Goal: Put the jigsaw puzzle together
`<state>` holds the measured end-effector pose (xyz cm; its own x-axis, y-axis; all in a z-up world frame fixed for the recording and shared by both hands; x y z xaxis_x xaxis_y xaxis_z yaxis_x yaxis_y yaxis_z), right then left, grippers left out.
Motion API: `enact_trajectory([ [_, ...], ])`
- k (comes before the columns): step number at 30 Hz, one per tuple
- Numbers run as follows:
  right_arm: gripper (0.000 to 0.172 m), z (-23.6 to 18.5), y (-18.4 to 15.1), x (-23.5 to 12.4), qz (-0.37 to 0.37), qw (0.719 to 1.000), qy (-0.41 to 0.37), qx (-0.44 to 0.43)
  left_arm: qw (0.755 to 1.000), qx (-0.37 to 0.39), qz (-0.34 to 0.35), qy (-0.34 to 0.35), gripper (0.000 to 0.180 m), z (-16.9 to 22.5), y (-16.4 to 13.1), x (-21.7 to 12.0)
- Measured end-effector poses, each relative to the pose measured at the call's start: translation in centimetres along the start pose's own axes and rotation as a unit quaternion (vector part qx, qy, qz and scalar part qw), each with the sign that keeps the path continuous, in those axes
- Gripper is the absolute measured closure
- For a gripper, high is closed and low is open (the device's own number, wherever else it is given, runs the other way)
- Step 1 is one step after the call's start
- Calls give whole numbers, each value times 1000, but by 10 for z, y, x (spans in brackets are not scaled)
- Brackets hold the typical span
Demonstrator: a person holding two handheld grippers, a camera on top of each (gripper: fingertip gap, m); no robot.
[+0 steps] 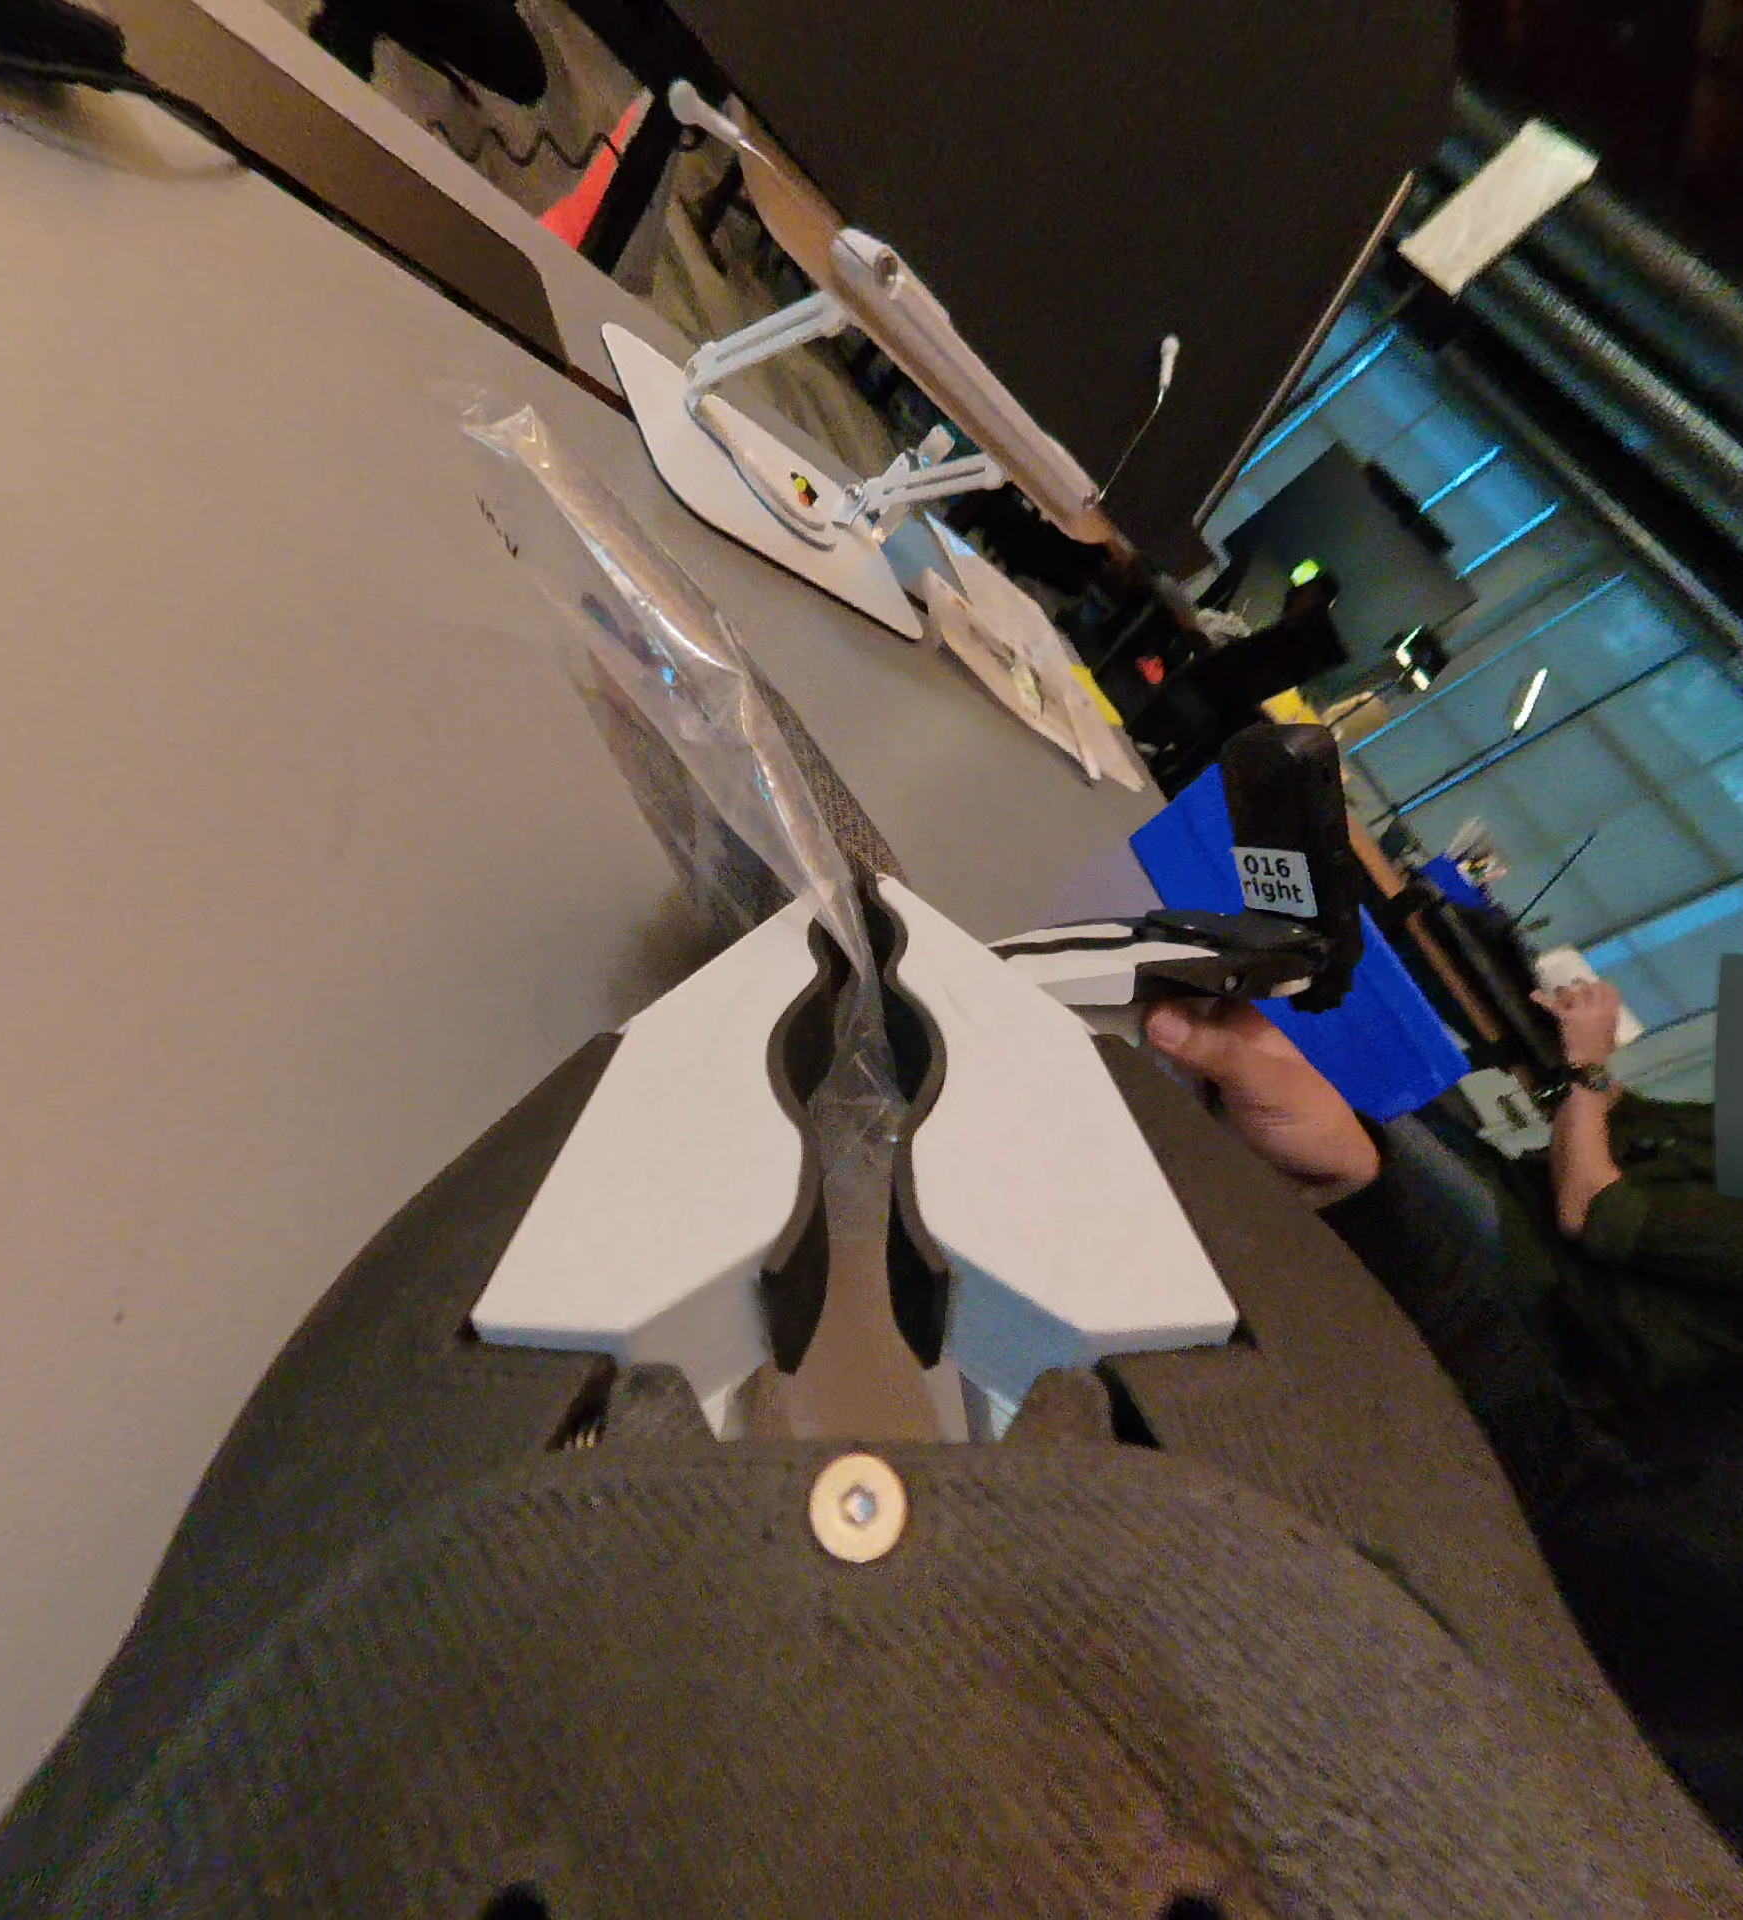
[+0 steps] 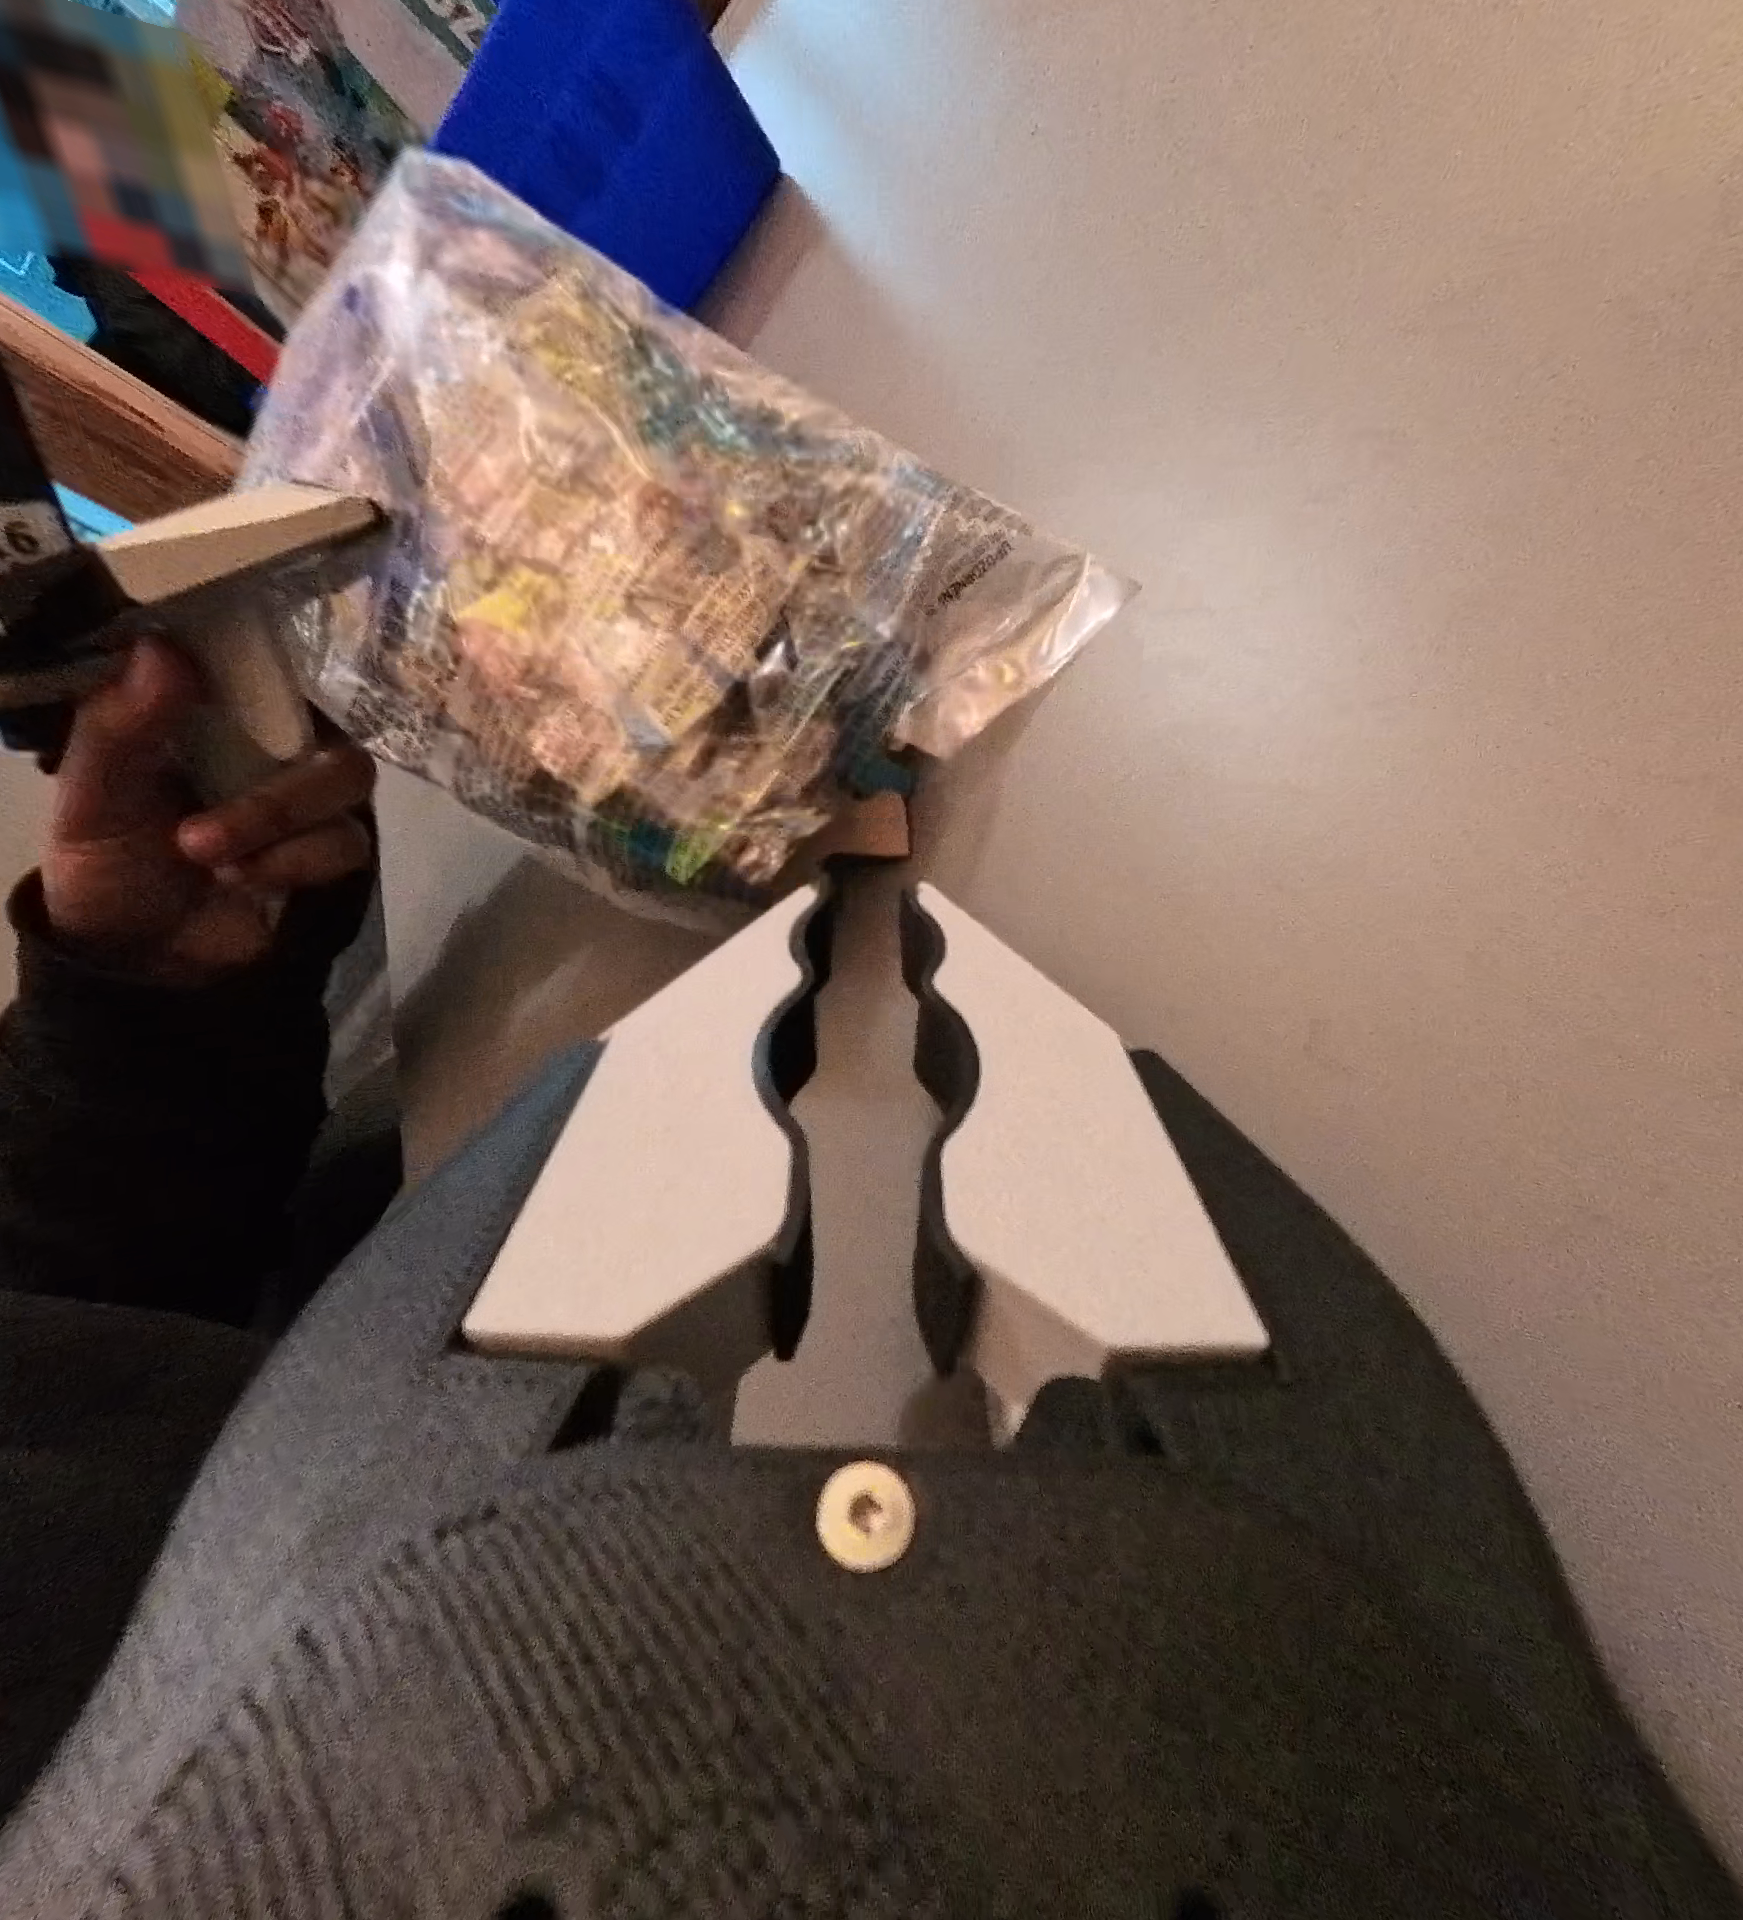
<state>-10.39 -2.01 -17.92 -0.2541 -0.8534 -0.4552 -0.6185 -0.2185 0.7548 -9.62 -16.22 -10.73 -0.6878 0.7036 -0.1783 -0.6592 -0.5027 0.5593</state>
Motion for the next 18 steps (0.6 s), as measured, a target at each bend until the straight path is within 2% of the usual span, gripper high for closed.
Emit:
enact_trajectory([
  [10, 151, 9, 0, -12, 30, 999, 16, 24, 992, 119, -47, -13, 180, 61, 25, 27],
  [15, 148, 11, 2, -20, 45, 998, 22, 32, 976, 200, -83, 13, 180, 80, 25, 48],
  [18, 147, 11, 3, -23, 46, 999, 16, 22, 979, 183, -93, -11, 180, 91, 22, 58],
])
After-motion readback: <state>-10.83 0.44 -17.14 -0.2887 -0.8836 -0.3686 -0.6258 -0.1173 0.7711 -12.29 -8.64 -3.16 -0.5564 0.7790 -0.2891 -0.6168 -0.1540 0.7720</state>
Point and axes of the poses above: each gripper's, where its closed fingertips meet, x out along the fingers, y out of its top, z = x × y across the jaws, the point moved 1 cm from there along -x, back along the fingers, and after that the axes turned 12 degrees about -x, right-handed, at the moved point
